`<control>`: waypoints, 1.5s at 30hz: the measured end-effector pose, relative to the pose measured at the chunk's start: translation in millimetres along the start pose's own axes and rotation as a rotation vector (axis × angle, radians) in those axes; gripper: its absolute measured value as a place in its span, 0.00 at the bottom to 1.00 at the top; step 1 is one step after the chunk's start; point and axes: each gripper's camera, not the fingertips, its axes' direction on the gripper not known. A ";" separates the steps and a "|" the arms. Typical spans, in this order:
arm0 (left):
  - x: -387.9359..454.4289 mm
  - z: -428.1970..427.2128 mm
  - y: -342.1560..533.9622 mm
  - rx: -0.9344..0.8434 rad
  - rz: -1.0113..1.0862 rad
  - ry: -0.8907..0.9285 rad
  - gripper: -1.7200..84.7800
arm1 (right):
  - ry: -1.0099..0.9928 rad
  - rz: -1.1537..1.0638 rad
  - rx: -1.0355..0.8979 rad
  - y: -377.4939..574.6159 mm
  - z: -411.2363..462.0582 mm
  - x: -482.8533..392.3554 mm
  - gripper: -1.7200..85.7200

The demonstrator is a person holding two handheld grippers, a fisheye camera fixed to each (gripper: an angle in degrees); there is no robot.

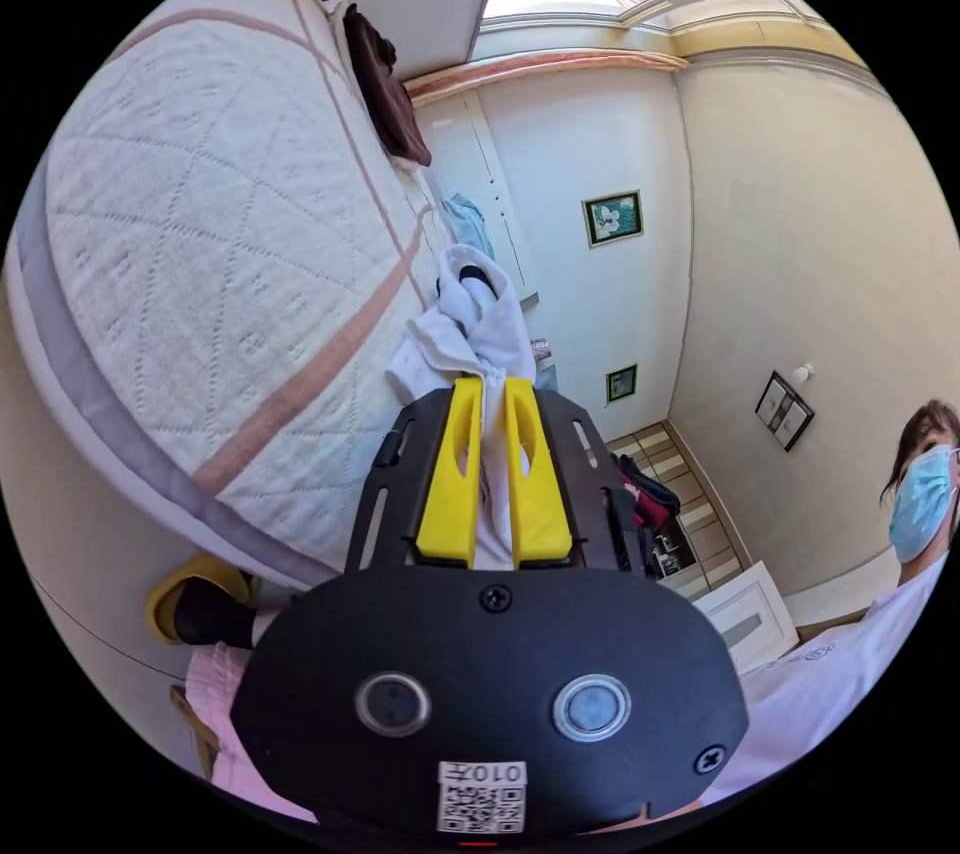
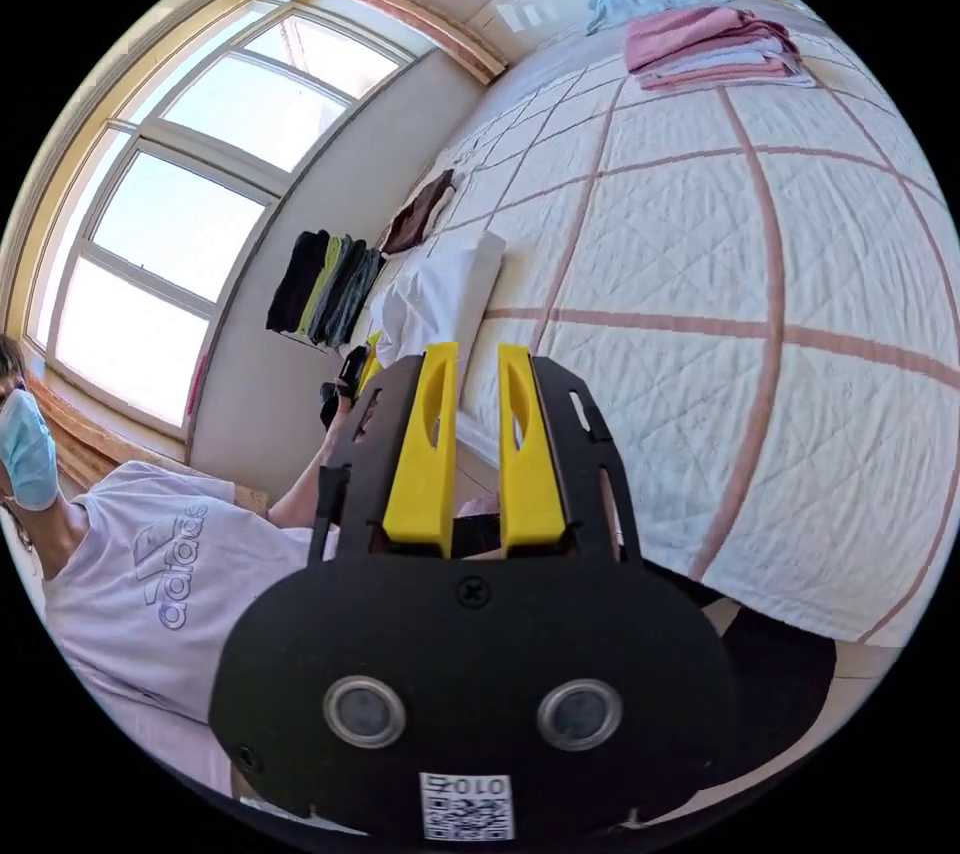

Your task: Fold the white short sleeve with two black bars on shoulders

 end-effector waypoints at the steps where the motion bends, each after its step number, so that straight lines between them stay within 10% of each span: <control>1: 1.6 -4.4 -8.7 -0.010 0.014 0.024 0.07 | 0.015 -0.081 -0.004 -13.0 16.8 -15.9 0.12; 8: -2.8 -26.9 -34.1 -0.050 0.060 0.097 0.08 | 0.307 -0.546 -0.127 -132.2 121.6 -72.7 0.14; 18: 5.8 -43.9 -59.6 -0.082 0.126 0.091 0.08 | 0.113 -0.657 -0.539 -195.5 269.4 -56.5 0.10; 36: 39.4 -52.9 -52.2 -0.174 0.212 -0.055 0.11 | 0.163 -0.574 -0.295 -188.5 281.1 -70.0 0.10; 45: 78.6 -26.8 -29.7 -0.231 0.269 -0.205 0.08 | 0.260 -0.760 -0.534 -236.5 432.8 -148.6 0.09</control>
